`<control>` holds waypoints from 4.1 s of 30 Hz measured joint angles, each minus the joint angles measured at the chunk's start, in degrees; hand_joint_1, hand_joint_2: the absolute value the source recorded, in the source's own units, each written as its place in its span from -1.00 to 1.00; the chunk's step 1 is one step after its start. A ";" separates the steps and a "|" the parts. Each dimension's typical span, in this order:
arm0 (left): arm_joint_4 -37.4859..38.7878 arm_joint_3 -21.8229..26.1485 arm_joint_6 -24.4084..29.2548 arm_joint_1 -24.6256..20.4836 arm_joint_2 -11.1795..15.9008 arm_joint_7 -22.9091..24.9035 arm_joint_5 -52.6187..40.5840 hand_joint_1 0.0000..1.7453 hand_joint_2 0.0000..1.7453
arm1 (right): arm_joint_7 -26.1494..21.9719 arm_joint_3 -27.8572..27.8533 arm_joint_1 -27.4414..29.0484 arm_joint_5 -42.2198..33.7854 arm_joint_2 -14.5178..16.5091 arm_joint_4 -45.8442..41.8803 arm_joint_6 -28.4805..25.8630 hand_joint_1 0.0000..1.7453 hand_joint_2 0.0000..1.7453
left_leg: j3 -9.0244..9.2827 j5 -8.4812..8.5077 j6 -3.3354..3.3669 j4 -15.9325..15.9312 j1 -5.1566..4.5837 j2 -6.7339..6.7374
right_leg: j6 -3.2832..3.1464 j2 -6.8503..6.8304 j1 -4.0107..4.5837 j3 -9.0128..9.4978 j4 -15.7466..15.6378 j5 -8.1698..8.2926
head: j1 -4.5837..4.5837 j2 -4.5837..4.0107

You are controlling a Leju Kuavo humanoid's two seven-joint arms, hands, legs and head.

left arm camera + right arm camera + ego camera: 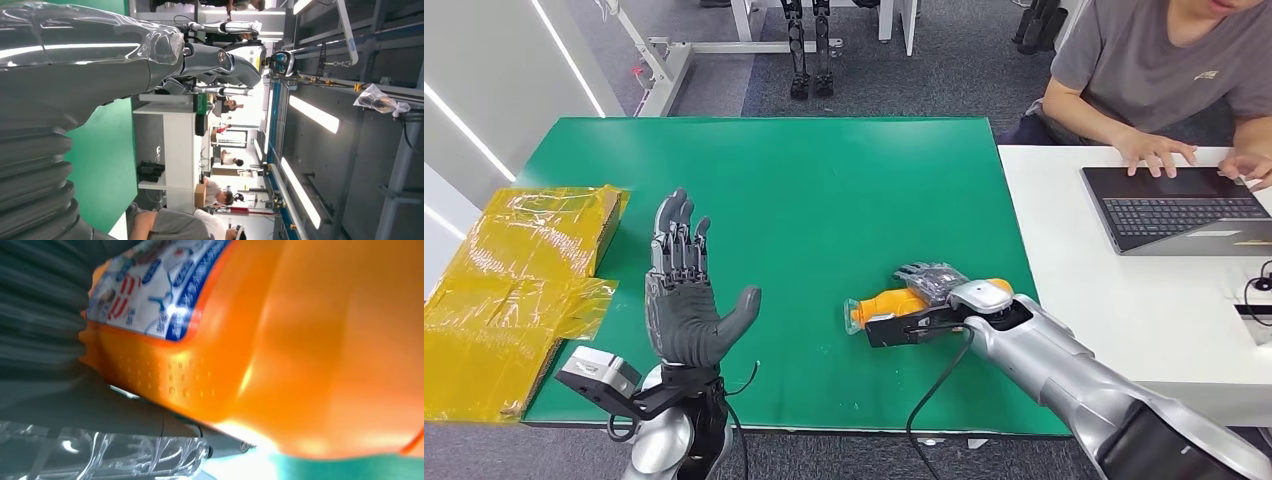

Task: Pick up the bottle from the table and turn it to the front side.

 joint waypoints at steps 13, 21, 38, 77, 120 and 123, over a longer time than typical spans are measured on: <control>-0.04 0.00 1.40 1.49 0.16 0.00 -0.30 -1.00 1.00 | -1.63 -5.55 2.13 -0.41 1.40 0.71 -6.82 1.00 1.00 | -0.04 -0.01 0.00 -0.01 0.00 -0.01 | 0.00 -0.01 0.00 -0.02 0.01 -0.01 | 0.01 0.00; -0.32 0.00 2.07 2.22 0.21 0.00 -0.83 -1.00 1.00 | -4.36 -11.50 4.44 -3.39 3.28 0.36 -14.67 1.00 1.00 | -0.02 -0.02 0.01 -0.01 0.02 0.00 | 0.00 0.00 0.00 -0.02 0.01 -0.01 | -0.01 0.00; -1.97 0.15 2.48 3.41 1.03 0.00 -0.02 -1.00 1.00 | -18.86 -26.74 15.86 -12.09 5.64 -13.14 -29.14 1.00 1.00 | -0.19 -0.03 0.01 -0.02 0.00 -0.05 | 0.00 -0.05 0.01 -0.16 0.01 -0.03 | 0.01 0.00; 12.82 0.33 -20.46 -11.51 0.49 2.21 9.22 -1.00 1.00 | -31.05 -31.76 15.17 -11.89 10.78 -23.50 -29.43 1.00 1.00 | -0.32 0.00 -0.01 -0.02 0.00 -0.04 | -0.01 -0.03 0.00 -0.32 0.05 -0.02 | 0.00 0.00; 19.02 1.94 -20.77 -14.06 0.03 2.09 11.10 -1.00 1.00 | -34.49 -24.95 7.07 -13.08 17.28 -10.86 -9.90 1.00 1.00 | -0.33 0.01 -0.01 -0.02 0.00 -0.04 | -0.01 -0.03 0.01 -0.34 0.07 -0.02 | 0.01 0.00; 19.57 2.17 -20.77 -14.06 0.04 2.00 11.14 -1.00 1.00 | -34.48 -24.53 6.68 -12.82 17.28 -10.30 -8.69 1.00 1.00 | -0.33 0.01 -0.01 -0.02 0.00 -0.04 | -0.01 -0.03 0.01 -0.35 0.07 -0.02 | 0.00 0.00</control>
